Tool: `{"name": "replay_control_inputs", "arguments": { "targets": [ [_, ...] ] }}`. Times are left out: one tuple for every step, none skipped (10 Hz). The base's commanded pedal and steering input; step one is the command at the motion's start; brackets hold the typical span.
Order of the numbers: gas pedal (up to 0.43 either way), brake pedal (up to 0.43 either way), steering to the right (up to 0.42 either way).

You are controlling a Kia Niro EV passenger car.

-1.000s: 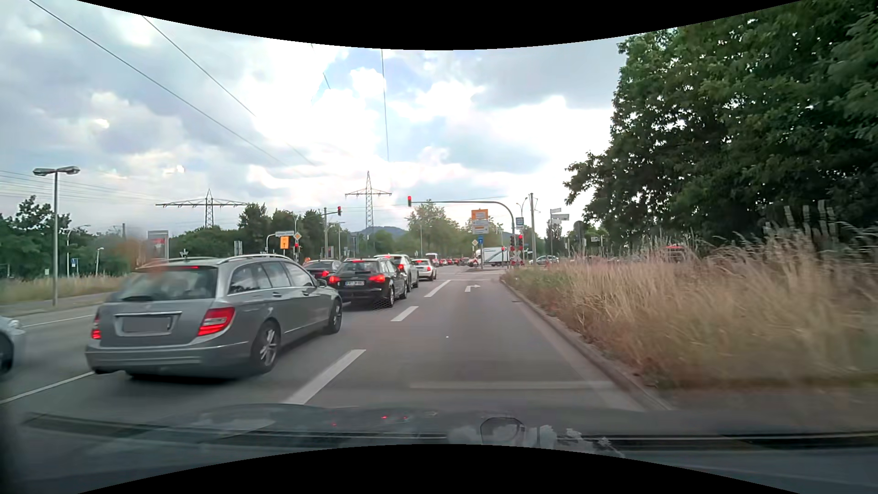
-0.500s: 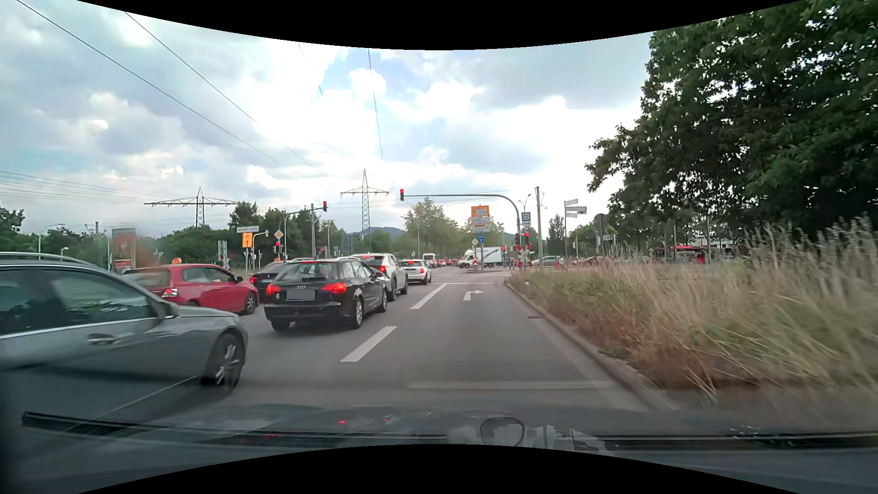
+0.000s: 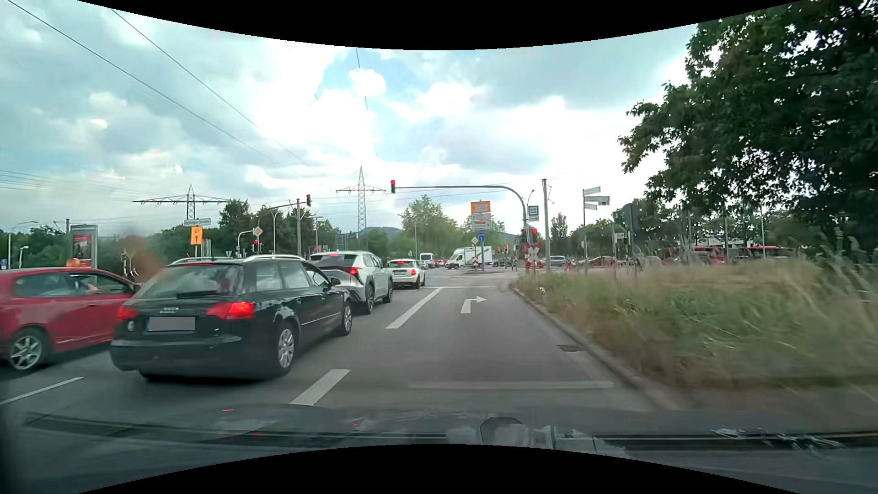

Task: Follow the waypoints while adhering to traffic rules and regulations

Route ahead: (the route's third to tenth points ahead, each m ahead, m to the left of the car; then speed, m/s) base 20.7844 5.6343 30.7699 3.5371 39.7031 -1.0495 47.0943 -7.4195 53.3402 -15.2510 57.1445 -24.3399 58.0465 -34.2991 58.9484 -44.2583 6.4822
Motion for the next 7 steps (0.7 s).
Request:
{"name": "replay_control_inputs", "arguments": {
  "targets": [
    [0.000, 0.177, 0.003],
    [0.000, 0.189, 0.005],
    [0.000, 0.201, 0.006],
    [0.000, 0.207, 0.007],
    [0.000, 0.213, 0.007],
    [0.000, 0.213, 0.007],
    [0.000, 0.213, 0.006]
  ]
}}
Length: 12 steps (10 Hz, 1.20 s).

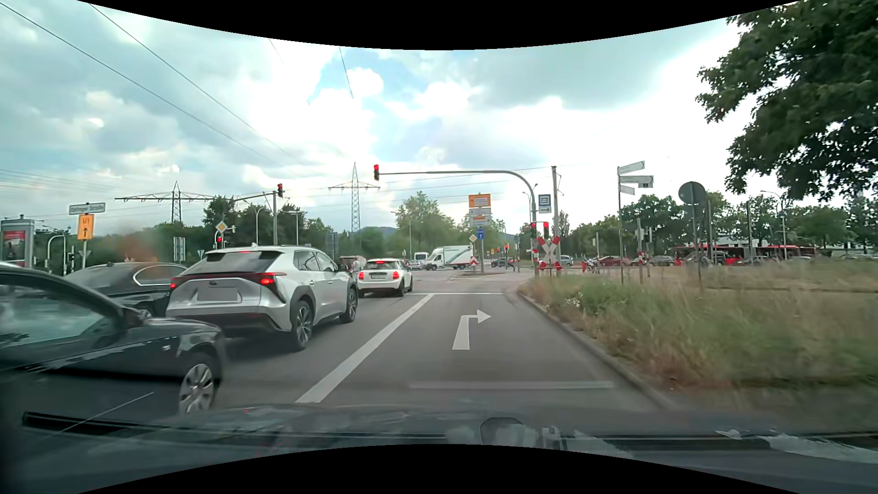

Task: Follow the waypoints while adhering to traffic rules and regulations

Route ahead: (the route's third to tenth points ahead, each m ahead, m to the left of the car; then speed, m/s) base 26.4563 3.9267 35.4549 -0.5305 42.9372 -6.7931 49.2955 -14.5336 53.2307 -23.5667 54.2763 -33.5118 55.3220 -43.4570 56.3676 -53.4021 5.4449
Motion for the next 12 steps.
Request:
{"name": "replay_control_inputs", "arguments": {
  "targets": [
    [0.000, 0.213, 0.007],
    [0.000, 0.201, 0.007],
    [0.000, 0.189, 0.007],
    [0.000, 0.183, 0.007],
    [0.000, 0.171, 0.007],
    [0.000, 0.159, 0.007],
    [0.000, 0.152, 0.007],
    [0.000, 0.152, 0.007],
    [0.000, 0.152, 0.006],
    [0.000, 0.152, 0.007],
    [0.000, 0.152, 0.007],
    [0.000, 0.152, 0.007]
  ]
}}
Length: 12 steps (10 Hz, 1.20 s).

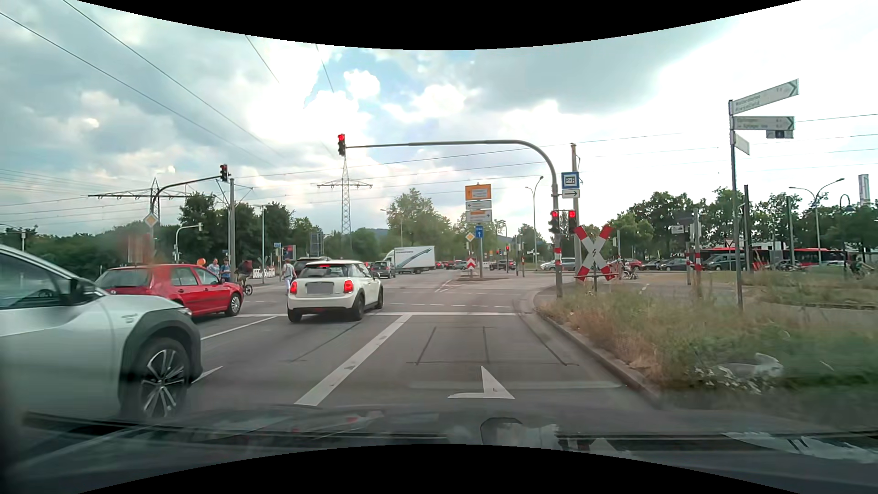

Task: Follow the waypoints while adhering to traffic rules and regulations

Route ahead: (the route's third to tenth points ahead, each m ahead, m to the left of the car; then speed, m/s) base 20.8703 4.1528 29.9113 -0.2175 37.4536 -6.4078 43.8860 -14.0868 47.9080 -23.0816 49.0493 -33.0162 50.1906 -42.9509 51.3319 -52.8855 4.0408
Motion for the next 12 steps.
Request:
{"name": "replay_control_inputs", "arguments": {
  "targets": [
    [0.000, 0.159, 0.007],
    [0.000, 0.159, 0.007],
    [0.000, 0.165, 0.006],
    [0.000, 0.171, 0.006],
    [0.000, 0.171, 0.006],
    [0.000, 0.171, 0.006],
    [0.000, 0.171, 0.006],
    [0.000, 0.177, 0.006],
    [0.000, 0.177, 0.006],
    [0.000, 0.177, 0.006],
    [0.000, 0.177, 0.006],
    [0.000, 0.183, 0.005]
  ]
}}
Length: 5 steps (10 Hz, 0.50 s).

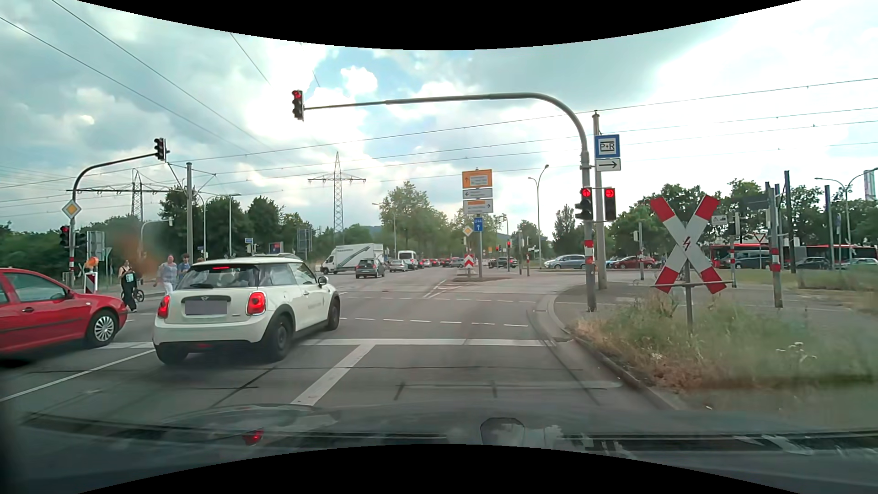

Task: Follow the waypoints while adhering to traffic rules and regulations

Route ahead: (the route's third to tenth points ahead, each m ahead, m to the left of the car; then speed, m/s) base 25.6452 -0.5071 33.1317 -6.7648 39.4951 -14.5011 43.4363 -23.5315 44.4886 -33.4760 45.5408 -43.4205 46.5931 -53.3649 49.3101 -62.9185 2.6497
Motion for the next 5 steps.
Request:
{"name": "replay_control_inputs", "arguments": {
  "targets": [
    [0.000, 0.183, 0.005],
    [0.000, 0.195, 0.005],
    [0.000, 0.207, 0.005],
    [0.000, 0.207, 0.005],
    [0.000, 0.207, 0.005]
  ]
}}
